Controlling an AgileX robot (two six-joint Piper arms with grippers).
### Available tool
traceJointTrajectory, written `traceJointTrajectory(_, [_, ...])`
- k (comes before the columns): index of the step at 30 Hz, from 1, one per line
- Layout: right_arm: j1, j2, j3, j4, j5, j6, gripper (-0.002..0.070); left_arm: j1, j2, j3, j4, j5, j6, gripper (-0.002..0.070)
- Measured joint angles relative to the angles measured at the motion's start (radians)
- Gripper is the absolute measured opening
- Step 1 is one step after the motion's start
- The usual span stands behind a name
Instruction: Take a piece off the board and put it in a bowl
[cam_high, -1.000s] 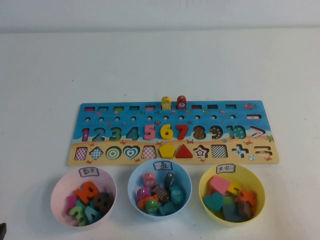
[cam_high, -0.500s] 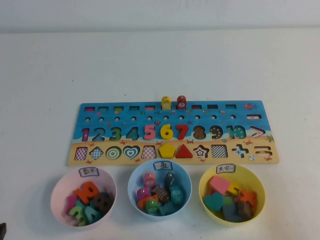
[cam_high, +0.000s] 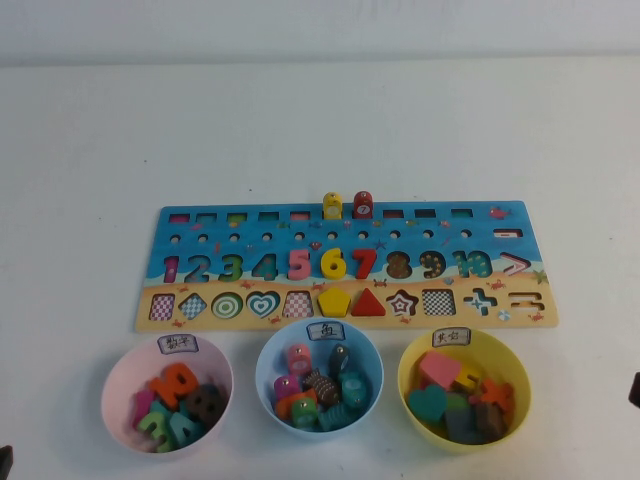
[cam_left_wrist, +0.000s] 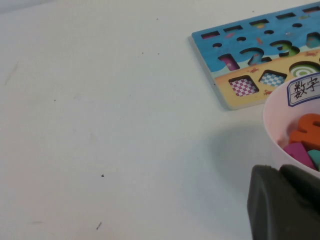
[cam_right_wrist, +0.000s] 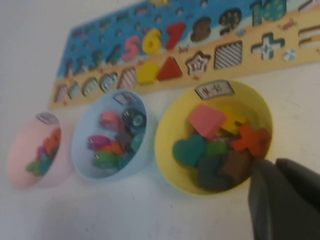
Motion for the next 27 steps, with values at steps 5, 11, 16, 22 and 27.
traceJointTrajectory(5, [0.0, 0.308, -0.2, -0.157, 0.142, 0.007, -0.0017, 0.0, 0.0, 0.0, 0.0, 0.0, 0.0, -0.0003])
traceJointTrajectory(11, [0.023, 0.59, -0.413, -0.258, 0.21, 0.02, -0.0017, 0.0, 0.0, 0.0, 0.0, 0.0, 0.0, -0.0003])
traceJointTrajectory(16, [0.145, 0.761, -0.582, -0.353, 0.218, 0.098, -0.0017, 0.0, 0.0, 0.0, 0.0, 0.0, 0.0, -0.0003])
traceJointTrajectory(22, [0.288, 0.952, -0.785, -0.451, 0.227, 0.182, -0.0017, 0.0, 0.0, 0.0, 0.0, 0.0, 0.0, -0.0003])
traceJointTrajectory(27, [0.38, 1.112, -0.951, -0.486, 0.233, 0.214, -0.0017, 0.0, 0.0, 0.0, 0.0, 0.0, 0.0, -0.0003])
